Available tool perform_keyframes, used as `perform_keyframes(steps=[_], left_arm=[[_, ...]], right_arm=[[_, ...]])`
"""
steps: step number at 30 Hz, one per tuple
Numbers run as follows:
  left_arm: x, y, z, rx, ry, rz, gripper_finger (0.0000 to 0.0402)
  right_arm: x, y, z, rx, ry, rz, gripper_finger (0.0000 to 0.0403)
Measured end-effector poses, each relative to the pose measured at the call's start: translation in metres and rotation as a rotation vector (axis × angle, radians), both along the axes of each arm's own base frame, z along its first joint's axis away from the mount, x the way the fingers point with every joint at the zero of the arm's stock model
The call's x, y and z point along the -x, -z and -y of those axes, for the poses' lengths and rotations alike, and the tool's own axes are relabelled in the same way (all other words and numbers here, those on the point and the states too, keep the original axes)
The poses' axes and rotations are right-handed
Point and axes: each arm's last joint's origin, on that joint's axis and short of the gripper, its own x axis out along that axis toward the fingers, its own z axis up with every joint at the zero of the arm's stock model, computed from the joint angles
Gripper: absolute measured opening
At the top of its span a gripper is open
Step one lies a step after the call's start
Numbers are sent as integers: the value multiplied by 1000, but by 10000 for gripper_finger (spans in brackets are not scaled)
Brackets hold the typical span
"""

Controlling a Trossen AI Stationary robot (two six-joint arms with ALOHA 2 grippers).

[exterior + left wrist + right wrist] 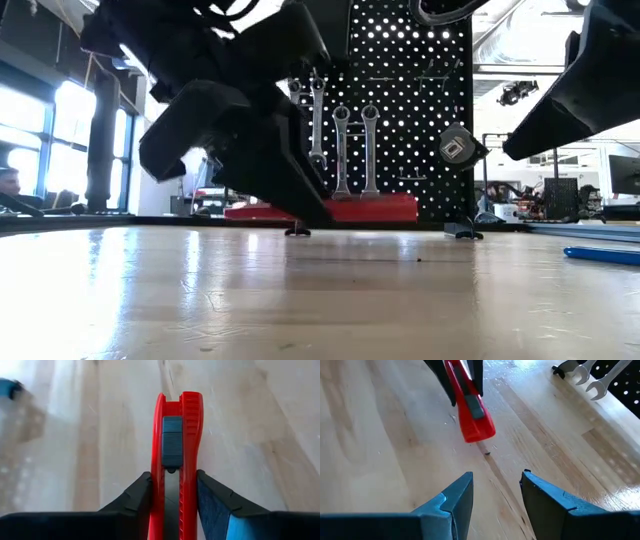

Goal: Hang tools onto peg board
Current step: Put the cutter into the peg board

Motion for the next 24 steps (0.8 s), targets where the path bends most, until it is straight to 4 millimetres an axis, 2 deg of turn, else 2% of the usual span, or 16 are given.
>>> perform_keyframes(steps=[11, 17, 24], left_arm=[[14, -40, 4, -139, -2, 82, 110], [22, -64, 4, -257, -33, 150, 110], [30, -95, 4, -427, -103, 263, 110]], right_arm=[[4, -5, -3, 62, -12, 83, 161], [5, -21, -1, 113, -9, 194, 161], [11, -48, 2, 150, 20, 389, 161]])
